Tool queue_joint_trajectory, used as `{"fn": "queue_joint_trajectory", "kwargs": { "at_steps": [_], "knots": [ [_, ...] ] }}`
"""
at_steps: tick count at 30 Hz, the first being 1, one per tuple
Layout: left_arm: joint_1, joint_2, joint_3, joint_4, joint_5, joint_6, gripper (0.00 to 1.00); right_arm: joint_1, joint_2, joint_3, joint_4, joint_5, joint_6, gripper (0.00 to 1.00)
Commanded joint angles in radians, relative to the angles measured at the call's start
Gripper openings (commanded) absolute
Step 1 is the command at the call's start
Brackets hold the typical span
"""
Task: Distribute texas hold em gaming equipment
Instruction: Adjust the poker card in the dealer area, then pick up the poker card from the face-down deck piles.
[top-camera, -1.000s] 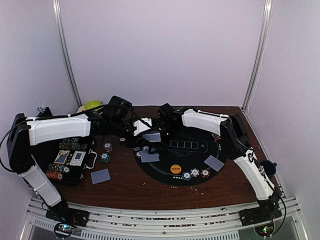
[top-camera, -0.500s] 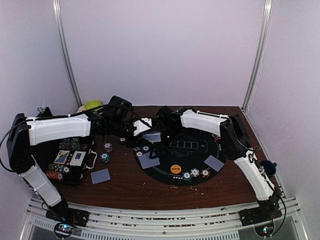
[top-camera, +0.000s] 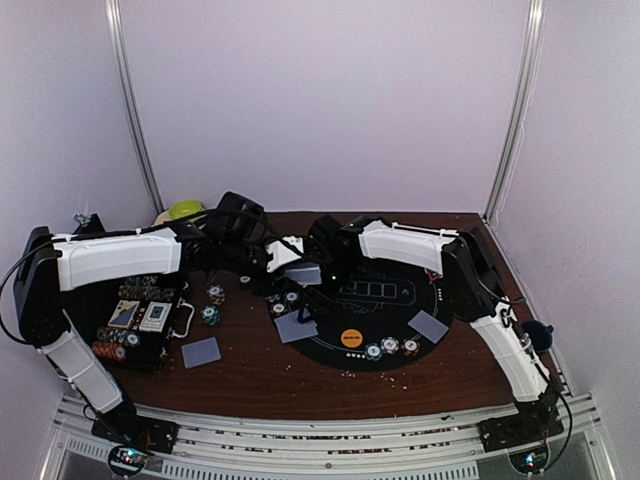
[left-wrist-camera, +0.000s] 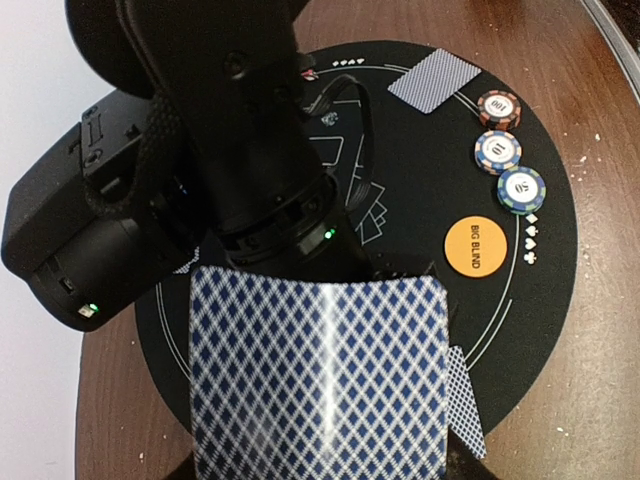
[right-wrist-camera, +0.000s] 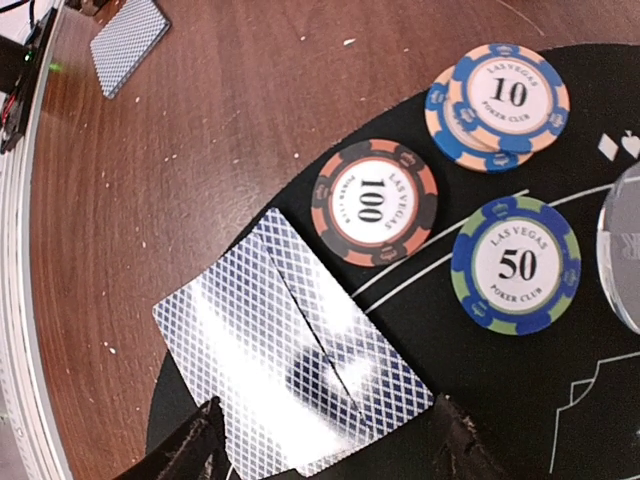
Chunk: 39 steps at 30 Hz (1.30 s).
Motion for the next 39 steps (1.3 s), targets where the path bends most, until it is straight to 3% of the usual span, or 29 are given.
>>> {"fn": "queue_joint_trajectory", "kwargs": {
  "at_steps": [1, 8, 11, 12, 13, 22, 26, 33, 39],
  "knots": [
    [-0.002, 0.004, -0.005, 0.023, 0.02, 0.01, 0.05, -0.013, -0.067, -0.01, 0.013, 0.062, 0.055, 0.72],
    [-0.002, 0.004, -0.004, 0.022, 0.019, 0.01, 0.05, -0.016, -0.09, -0.019, 0.022, 0.17, 0.071, 0.77],
    [-0.002, 0.002, -0.004, 0.022, 0.017, 0.011, 0.05, -0.034, -0.145, -0.066, 0.067, 0.207, 0.093, 0.87],
    [-0.002, 0.003, -0.004, 0.022, 0.017, 0.01, 0.05, -0.043, -0.17, -0.088, 0.09, 0.215, 0.101, 0.98],
    [-0.002, 0.003, -0.004, 0.024, 0.016, 0.01, 0.05, -0.052, -0.196, -0.114, 0.117, 0.225, 0.112, 1.0],
    [-0.002, 0.008, -0.007, 0.052, -0.031, -0.005, 0.05, -0.136, -0.395, -0.273, 0.247, 0.237, 0.177, 1.0],
    [-0.002, 0.012, -0.007, 0.064, -0.045, -0.014, 0.05, -0.187, -0.44, -0.334, 0.287, 0.119, 0.215, 1.0],
    [-0.002, 0.029, 0.004, 0.071, -0.067, -0.026, 0.05, -0.225, -0.442, -0.377, 0.276, -0.302, 0.15, 1.0],
    [-0.003, 0.039, 0.008, 0.07, -0.07, -0.03, 0.05, -0.177, -0.409, -0.341, 0.243, -0.409, 0.143, 0.98]
  ]
}}
